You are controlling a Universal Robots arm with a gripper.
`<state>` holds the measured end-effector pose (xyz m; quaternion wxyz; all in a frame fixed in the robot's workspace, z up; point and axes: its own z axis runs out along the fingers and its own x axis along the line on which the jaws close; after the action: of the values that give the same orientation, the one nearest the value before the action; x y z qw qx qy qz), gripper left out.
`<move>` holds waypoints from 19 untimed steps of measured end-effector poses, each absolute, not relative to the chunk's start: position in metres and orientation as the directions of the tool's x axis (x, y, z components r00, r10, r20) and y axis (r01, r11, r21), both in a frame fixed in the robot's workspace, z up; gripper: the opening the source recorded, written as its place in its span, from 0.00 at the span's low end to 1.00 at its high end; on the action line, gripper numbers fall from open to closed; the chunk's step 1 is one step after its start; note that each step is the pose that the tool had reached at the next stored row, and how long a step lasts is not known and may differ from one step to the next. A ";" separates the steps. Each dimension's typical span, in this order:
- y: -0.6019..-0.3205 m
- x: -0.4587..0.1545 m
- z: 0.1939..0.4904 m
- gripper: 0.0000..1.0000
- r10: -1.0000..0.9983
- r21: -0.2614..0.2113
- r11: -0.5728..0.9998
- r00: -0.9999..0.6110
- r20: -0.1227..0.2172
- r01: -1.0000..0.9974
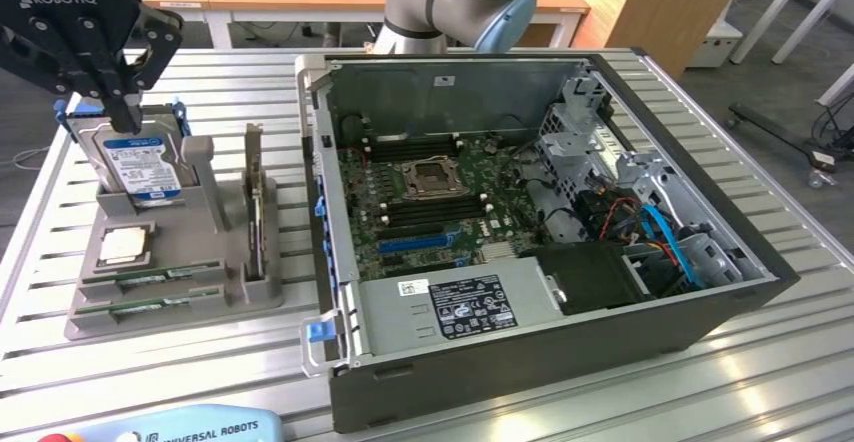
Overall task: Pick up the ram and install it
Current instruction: 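Pick up the ram and move it above insertion slot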
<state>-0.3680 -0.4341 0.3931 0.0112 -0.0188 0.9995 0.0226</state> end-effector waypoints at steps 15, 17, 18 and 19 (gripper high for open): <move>-0.434 -0.368 0.393 0.10 -0.145 0.045 0.988 -0.989 -0.023 -0.146; -0.434 -0.368 0.393 0.10 -0.162 0.045 0.986 -0.987 -0.023 -0.163; -0.434 -0.368 0.393 0.10 -0.170 0.045 0.984 -0.985 -0.023 -0.170; -0.434 -0.368 0.393 0.10 -0.177 0.045 0.983 -0.984 -0.023 -0.178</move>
<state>-0.3680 -0.4341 0.3930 0.0096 -0.0890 0.9957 0.0233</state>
